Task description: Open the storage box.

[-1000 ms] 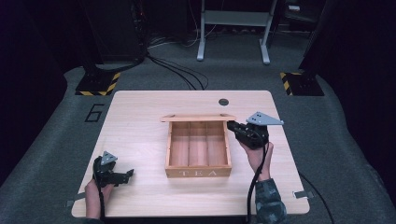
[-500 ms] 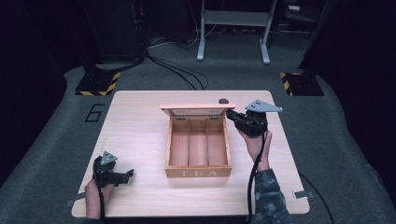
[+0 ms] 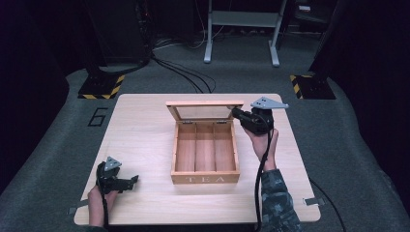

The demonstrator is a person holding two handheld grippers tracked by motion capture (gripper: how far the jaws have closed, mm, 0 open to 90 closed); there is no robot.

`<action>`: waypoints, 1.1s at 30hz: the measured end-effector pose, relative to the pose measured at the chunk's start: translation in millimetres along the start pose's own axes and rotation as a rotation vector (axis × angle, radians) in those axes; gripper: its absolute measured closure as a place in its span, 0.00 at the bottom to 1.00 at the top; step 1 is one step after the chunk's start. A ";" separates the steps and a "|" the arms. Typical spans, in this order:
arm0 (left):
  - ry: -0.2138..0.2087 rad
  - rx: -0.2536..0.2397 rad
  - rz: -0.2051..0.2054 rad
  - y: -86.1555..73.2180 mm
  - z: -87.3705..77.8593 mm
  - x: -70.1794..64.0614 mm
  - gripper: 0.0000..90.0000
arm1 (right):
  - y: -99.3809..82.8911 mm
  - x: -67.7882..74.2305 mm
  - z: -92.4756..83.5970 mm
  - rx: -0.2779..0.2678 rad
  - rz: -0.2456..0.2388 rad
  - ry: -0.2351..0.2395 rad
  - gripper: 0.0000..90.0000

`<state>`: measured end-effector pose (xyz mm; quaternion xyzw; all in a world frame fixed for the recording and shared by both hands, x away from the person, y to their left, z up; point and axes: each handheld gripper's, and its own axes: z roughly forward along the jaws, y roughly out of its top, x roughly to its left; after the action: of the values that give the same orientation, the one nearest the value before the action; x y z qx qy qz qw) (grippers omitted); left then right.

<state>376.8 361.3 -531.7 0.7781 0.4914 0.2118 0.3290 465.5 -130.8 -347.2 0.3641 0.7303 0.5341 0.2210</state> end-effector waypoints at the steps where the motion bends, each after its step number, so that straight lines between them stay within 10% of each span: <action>1: 0.000 0.000 0.000 0.0 0.0 0.0 0.01 | 1.6 -0.9 1.4 -0.003 -0.003 -0.004 0.96; 33: 0.002 -0.005 0.004 0.1 0.3 0.3 0.01 | 5.3 -3.3 3.7 -0.008 0.002 -0.009 0.95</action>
<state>377.2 361.5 -531.9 0.7780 0.4898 0.2145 0.3300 471.8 -130.2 -343.7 0.3666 0.7267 0.5356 0.2253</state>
